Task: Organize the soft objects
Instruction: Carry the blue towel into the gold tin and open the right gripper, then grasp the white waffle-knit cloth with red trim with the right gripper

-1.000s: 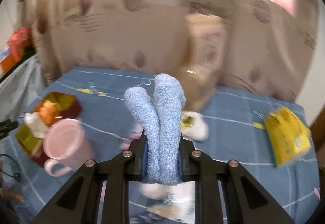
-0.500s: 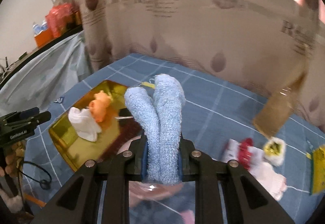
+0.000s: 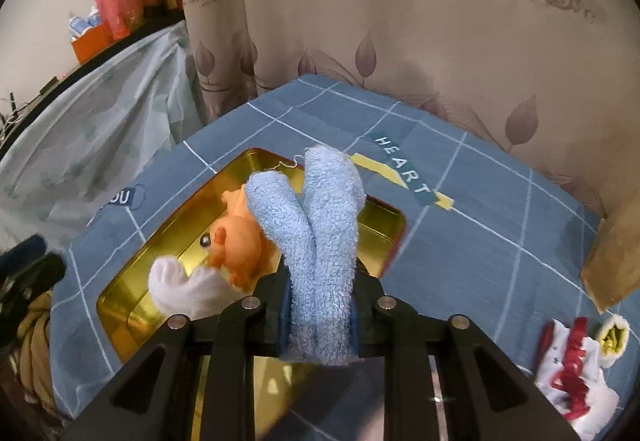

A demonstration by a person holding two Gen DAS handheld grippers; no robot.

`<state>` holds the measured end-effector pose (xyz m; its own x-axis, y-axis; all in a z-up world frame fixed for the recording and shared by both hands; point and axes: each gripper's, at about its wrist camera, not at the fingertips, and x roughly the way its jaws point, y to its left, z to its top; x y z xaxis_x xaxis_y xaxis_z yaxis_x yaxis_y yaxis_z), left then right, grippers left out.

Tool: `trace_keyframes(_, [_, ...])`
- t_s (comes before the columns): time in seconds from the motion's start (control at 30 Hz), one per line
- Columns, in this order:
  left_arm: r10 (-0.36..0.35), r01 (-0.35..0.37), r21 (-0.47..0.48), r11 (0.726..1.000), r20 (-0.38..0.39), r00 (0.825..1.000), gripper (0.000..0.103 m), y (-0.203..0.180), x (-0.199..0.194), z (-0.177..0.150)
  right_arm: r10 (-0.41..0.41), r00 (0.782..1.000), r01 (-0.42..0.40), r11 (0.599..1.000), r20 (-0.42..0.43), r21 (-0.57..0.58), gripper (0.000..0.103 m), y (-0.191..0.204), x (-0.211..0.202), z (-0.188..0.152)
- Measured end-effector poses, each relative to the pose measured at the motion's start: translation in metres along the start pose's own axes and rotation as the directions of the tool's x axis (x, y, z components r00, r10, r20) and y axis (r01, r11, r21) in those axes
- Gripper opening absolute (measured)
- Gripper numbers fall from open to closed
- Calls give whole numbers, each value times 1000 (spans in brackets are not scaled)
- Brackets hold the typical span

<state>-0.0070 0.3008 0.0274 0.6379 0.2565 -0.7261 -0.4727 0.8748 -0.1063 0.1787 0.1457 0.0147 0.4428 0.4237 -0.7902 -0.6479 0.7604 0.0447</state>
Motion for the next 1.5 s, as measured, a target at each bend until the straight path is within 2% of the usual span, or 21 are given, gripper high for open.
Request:
trace_keyframes(0.17, [-4, 4, -17, 1000, -8, 1000, 60, 5, 2, 1, -31, 999, 32, 999, -33, 35, 24, 5, 26, 9])
trace_keyframes(0.4, [-12, 11, -19, 1000, -18, 1000, 60, 6, 5, 1, -32, 997, 34, 999, -69, 33, 25, 10, 48, 10])
trace_keyframes(0.47, [-12, 12, -22, 1000, -21, 1000, 60, 6, 6, 0, -34, 997, 35, 999, -74, 12, 31, 14, 50, 9])
trace_keyframes(0.53, [-12, 12, -22, 1000, -21, 1000, 60, 7, 6, 0, -29, 997, 30, 1000, -70, 7, 52, 15, 49, 7])
trace_keyframes(0.6, [-12, 12, -21, 1000, -21, 1000, 60, 7, 6, 1, -44, 998, 44, 999, -45, 4, 58, 17, 41, 7])
trace_keyframes(0.73, [-11, 11, -19, 1000, -21, 1000, 60, 6, 6, 1, -36, 999, 36, 999, -6, -2, 62, 18, 18, 9])
trace_keyframes(0.93, [-6, 6, -9, 1000, -12, 1000, 60, 3, 5, -1, 0, 996, -2, 1000, 87, 26, 66, 5, -43, 3])
trace_keyframes(1.03, [-3, 3, 2, 1000, -15, 1000, 60, 1, 6, -2, -13, 992, 9, 999, 129, 36, 68, -11, -76, -12])
trace_keyframes(1.17, [3, -3, 17, 1000, -10, 1000, 60, -4, 6, -3, -95, 986, 87, 994, 137, 66, 68, -53, -109, -41])
trace_keyframes(1.33, [11, -11, 37, 999, -8, 1000, 60, -9, 5, -5, -225, 970, 209, 964, 88, 162, 69, -128, -132, -78])
trace_keyframes(1.5, [15, -15, 60, 998, -2, 1000, 60, -16, 3, -7, -302, 953, 287, 927, 24, 241, 70, -187, -145, -110])
